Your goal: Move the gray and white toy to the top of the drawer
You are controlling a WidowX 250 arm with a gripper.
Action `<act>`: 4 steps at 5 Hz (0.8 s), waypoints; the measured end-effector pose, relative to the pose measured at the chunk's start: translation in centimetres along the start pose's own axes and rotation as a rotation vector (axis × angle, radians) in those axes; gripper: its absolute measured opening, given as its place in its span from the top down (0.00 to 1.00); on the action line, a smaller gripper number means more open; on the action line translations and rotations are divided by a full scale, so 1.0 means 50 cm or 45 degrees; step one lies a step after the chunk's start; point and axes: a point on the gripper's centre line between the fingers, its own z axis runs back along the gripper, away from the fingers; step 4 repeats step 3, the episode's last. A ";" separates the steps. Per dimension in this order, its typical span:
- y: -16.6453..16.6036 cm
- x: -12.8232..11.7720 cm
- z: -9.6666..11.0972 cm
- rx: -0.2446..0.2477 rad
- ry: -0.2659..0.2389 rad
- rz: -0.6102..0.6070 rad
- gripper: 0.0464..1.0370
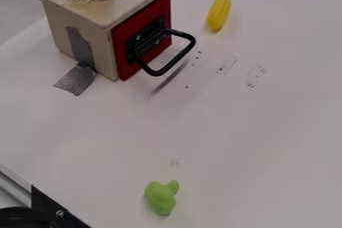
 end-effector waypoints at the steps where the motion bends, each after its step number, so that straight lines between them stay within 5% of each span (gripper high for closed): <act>1: -0.001 0.001 0.027 0.013 0.001 0.010 0.02; 3: -0.021 -0.017 0.146 0.070 -0.114 -0.002 0.04; 4: -0.021 -0.017 0.146 0.070 -0.114 -0.002 0.04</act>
